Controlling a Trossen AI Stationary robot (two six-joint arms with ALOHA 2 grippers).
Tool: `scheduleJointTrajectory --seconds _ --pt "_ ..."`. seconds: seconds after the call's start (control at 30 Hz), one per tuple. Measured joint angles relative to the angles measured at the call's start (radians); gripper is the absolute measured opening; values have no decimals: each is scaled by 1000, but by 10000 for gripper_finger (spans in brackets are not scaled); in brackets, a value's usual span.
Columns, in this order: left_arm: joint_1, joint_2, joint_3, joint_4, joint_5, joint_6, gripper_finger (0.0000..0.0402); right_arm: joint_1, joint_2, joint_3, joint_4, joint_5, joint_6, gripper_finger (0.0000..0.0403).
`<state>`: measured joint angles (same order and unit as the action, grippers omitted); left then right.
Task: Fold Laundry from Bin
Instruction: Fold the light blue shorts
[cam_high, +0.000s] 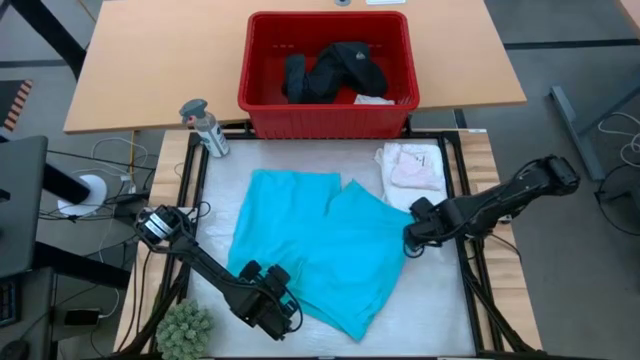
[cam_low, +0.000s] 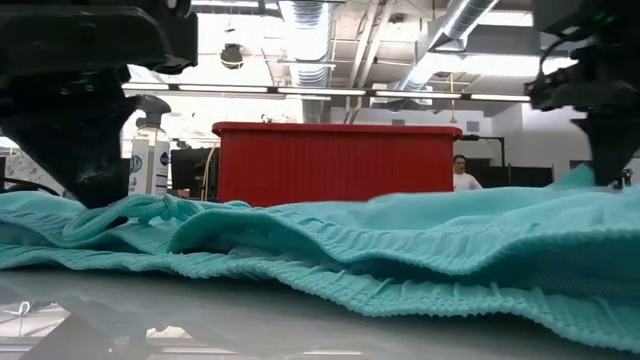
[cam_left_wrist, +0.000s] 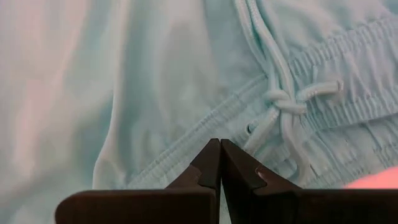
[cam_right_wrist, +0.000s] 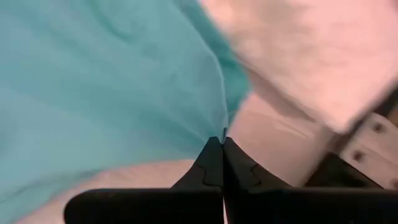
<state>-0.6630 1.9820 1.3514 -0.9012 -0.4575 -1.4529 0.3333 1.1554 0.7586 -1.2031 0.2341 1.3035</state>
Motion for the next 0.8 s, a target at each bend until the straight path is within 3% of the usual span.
scheduleJointTrajectory --seconds 0.27,0.53,0.63,0.7,0.8 --pt "-4 0 0 0 0 -8 0 107 -39 0 -125 5 160 23" --pt "-4 0 0 1 0 -8 0 120 1 0 -146 -27 180 162" --pt "-6 0 0 2 0 -9 0 135 1 0 -145 12 207 203" --pt "-8 0 0 2 0 -9 0 145 -8 4 -73 103 155 217" --pt "-9 0 0 2 0 -9 0 144 -12 14 173 161 -118 222"
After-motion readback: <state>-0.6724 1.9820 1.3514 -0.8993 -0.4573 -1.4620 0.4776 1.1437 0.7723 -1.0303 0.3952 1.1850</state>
